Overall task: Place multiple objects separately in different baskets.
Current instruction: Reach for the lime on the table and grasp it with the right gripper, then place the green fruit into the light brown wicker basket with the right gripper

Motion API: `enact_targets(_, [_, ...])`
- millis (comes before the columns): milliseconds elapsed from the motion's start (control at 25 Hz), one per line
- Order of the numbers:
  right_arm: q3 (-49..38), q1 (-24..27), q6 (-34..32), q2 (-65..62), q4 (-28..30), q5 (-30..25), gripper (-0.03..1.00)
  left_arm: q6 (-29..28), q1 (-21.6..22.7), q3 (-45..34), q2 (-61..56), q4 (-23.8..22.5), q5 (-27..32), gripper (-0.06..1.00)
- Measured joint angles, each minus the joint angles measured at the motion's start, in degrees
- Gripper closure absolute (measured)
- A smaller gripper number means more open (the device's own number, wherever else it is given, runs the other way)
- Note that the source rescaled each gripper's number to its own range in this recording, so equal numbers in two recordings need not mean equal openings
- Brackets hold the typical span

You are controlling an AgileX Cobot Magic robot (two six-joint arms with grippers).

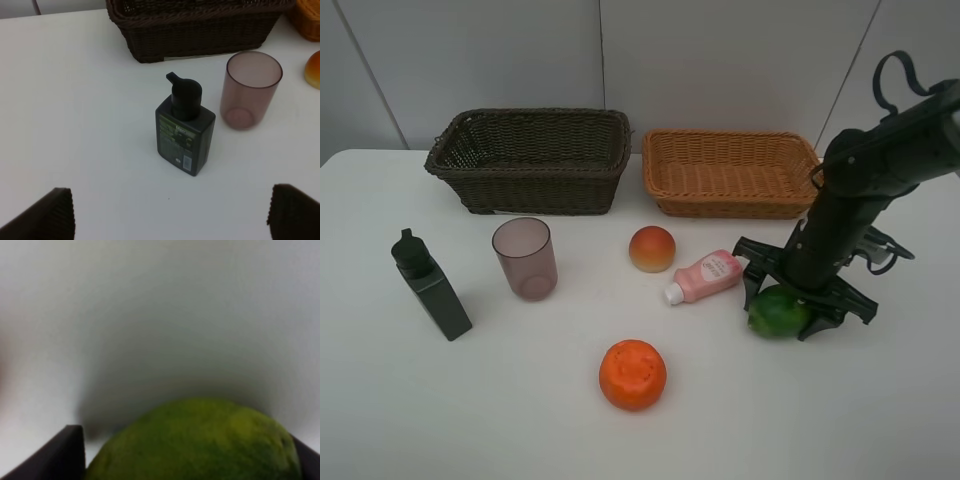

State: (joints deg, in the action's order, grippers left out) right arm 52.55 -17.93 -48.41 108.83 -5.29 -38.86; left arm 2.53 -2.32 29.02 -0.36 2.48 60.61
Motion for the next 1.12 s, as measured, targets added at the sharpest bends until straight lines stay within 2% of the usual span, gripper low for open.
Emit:
enact_targets(280, [0.1,0.0,0.9,-0.6,0.5,-0.6,0.58,0.0,0.0,0.0,0.0,0.0,0.0,-0.05])
enact_targets(360, [1.1,0.0,4.8,-2.0,1.9,-2.7,0.58,0.0,0.0,0.0,0.0,0.0,0.0,-0.05])
enact_targets(440, [3.6,0.0,12.6,-3.5,4.1,-5.7,0.58,0.0,0.0,0.0,0.0,0.0,0.0,-0.05])
enact_targets(600, [13.3,0.0,27.9,-4.6,8.3,-14.4,0.58,0.0,0.0,0.0,0.0,0.0,0.0,-0.05])
enact_targets(720, [22.4,0.0,34.6,-3.8,10.8,-20.7,0.58,0.0,0.0,0.0,0.0,0.0,0.0,-0.05])
enact_targets(920, [39.4,0.0,39.0,2.9,14.3,-25.6,0.58,0.0,0.0,0.0,0.0,0.0,0.0,-0.05])
enact_targets(1040, [48.1,0.0,40.0,8.3,16.3,-25.0,0.58,0.0,0.0,0.0,0.0,0.0,0.0,-0.05])
enact_targets(1120, [52.4,0.0,40.1,11.7,17.6,-22.8,0.58,0.0,0.0,0.0,0.0,0.0,0.0,-0.05])
